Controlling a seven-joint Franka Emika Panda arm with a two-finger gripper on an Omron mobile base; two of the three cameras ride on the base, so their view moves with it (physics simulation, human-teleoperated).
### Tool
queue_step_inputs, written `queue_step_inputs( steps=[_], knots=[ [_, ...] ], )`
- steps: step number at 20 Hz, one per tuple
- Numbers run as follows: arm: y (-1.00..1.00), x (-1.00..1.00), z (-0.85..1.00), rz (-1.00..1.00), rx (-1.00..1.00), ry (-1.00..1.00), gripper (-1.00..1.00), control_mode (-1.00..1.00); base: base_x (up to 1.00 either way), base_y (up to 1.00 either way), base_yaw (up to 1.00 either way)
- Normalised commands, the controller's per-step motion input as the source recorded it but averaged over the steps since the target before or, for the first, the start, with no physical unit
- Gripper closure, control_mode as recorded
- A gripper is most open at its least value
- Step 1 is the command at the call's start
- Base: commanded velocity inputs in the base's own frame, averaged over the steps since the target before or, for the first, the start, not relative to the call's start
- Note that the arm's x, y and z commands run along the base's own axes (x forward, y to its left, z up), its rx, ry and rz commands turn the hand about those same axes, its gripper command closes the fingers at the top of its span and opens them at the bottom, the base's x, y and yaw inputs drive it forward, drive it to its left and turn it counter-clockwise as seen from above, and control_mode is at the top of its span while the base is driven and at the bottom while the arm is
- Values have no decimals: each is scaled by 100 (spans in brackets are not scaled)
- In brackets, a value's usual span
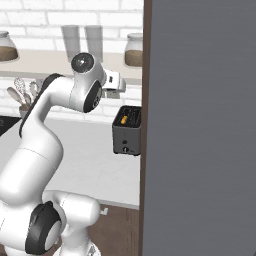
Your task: Start the toaster. Once the lever pops up, take the bread to the plate on the dining counter.
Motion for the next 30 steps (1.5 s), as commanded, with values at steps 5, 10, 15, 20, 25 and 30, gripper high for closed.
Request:
queue_step_inputs(
  steps=[5, 10, 15, 20, 25, 30],
  knots=[
    [0, 0, 0, 0, 0, 0, -100, -100, 0, 0, 0],
    [0, 0, 0, 0, 0, 0, -100, -100, 0, 0, 0],
    [0, 0, 0, 0, 0, 0, -100, -100, 0, 0, 0],
    [0, 0, 0, 0, 0, 0, -100, -100, 0, 0, 0],
    [0, 0, 0, 0, 0, 0, -100, -100, 0, 0, 0],
    [0, 0, 0, 0, 0, 0, -100, -100, 0, 0, 0]
  ],
)
